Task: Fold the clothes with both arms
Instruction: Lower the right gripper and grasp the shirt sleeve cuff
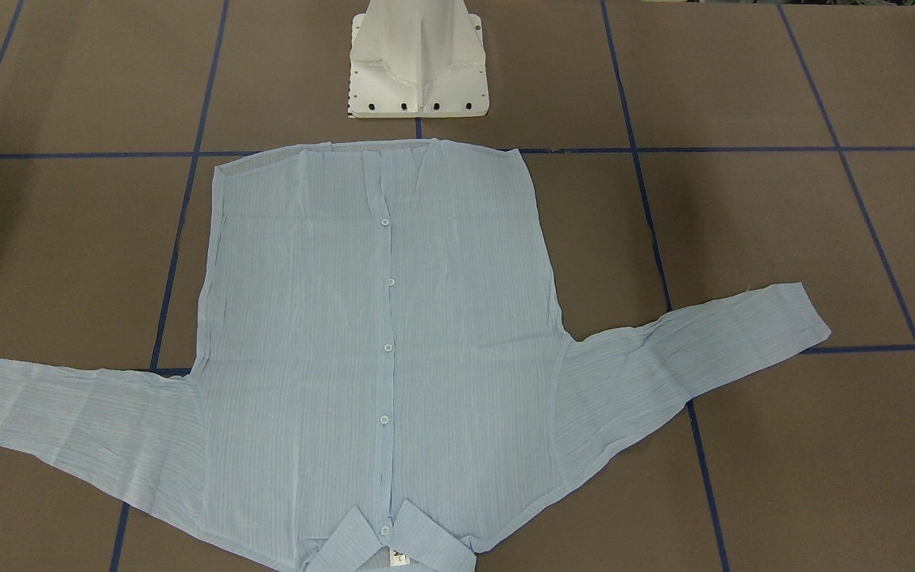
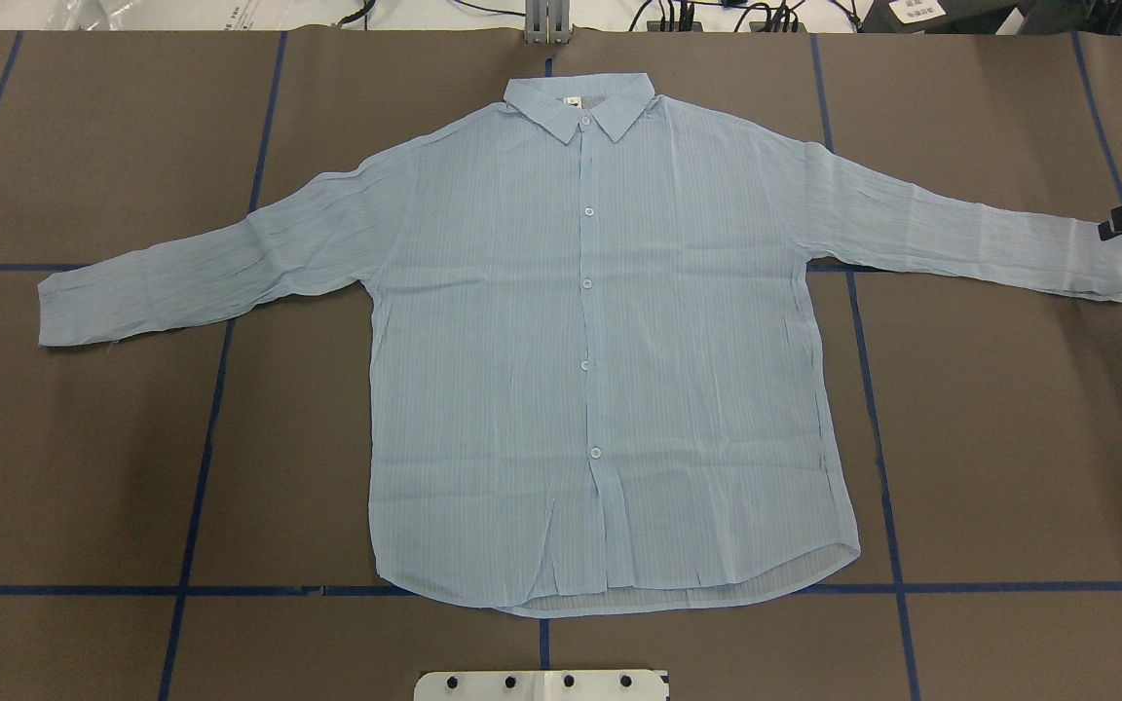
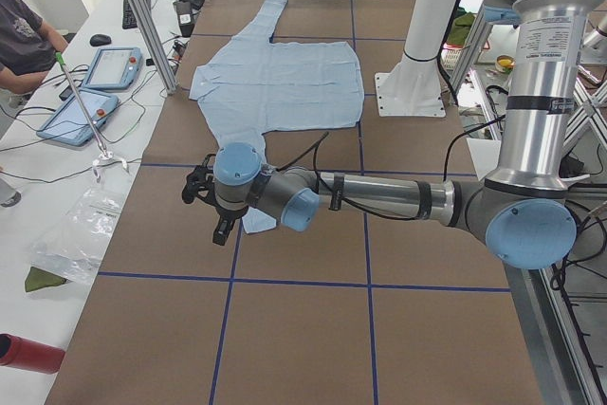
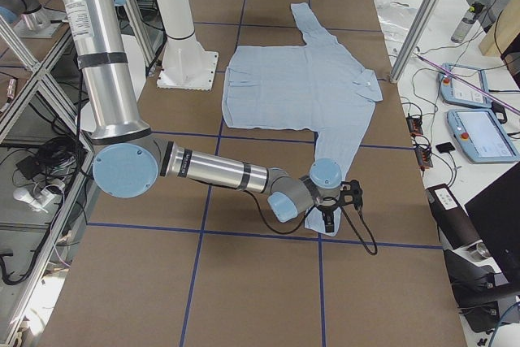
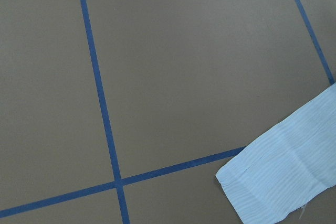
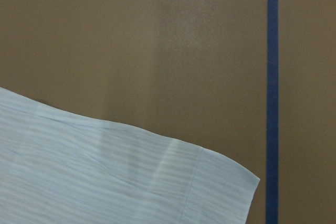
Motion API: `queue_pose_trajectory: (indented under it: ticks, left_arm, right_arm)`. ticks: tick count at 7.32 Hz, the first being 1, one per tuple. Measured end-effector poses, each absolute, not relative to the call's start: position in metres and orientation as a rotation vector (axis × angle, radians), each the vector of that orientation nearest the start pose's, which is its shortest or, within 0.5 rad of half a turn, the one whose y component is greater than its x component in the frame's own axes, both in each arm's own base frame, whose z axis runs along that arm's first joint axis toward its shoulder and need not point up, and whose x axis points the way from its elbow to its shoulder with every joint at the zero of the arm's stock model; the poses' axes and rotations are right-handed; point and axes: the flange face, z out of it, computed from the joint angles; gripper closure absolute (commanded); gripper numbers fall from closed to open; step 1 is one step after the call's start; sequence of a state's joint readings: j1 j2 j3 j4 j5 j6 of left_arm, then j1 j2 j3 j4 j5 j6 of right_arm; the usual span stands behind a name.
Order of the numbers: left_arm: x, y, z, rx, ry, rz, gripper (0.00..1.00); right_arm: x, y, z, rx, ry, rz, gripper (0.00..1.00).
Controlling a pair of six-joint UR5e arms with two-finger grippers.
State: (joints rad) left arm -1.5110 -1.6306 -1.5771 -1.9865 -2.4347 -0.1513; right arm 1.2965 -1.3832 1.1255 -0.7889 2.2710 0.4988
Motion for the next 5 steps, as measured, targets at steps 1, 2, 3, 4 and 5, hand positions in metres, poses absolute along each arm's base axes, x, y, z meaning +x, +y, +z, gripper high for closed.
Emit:
queue_pose_trajectory:
  ticks: [1,2,3,4,5]
  left_arm:
    - [-0.025,-0.538,0.571,0.36,0.889,0.124,0.0]
    - [-0.025,-0.538,0.571,0.361,0.889,0.124,0.0]
    - [-0.025,-0.538,0.57,0.363,0.889,0.125,0.0]
    - [-0.025,-0.537,0.569,0.363,0.889,0.126,0.0]
    - [-0.025,-0.537,0.569,0.363,0.89,0.124,0.0]
  right_arm:
    - [-0.1,-0.577,0.702,0.185,-0.818,0.033,0.01]
    - [-0.105,-0.575,0.708,0.17,-0.813,0.034,0.01]
    - [-0.109,-0.574,0.711,0.162,-0.806,0.031,0.01]
    - [-0.112,-0.573,0.715,0.155,-0.797,0.029,0.01]
    - [-0.114,-0.573,0.719,0.145,-0.789,0.029,0.03]
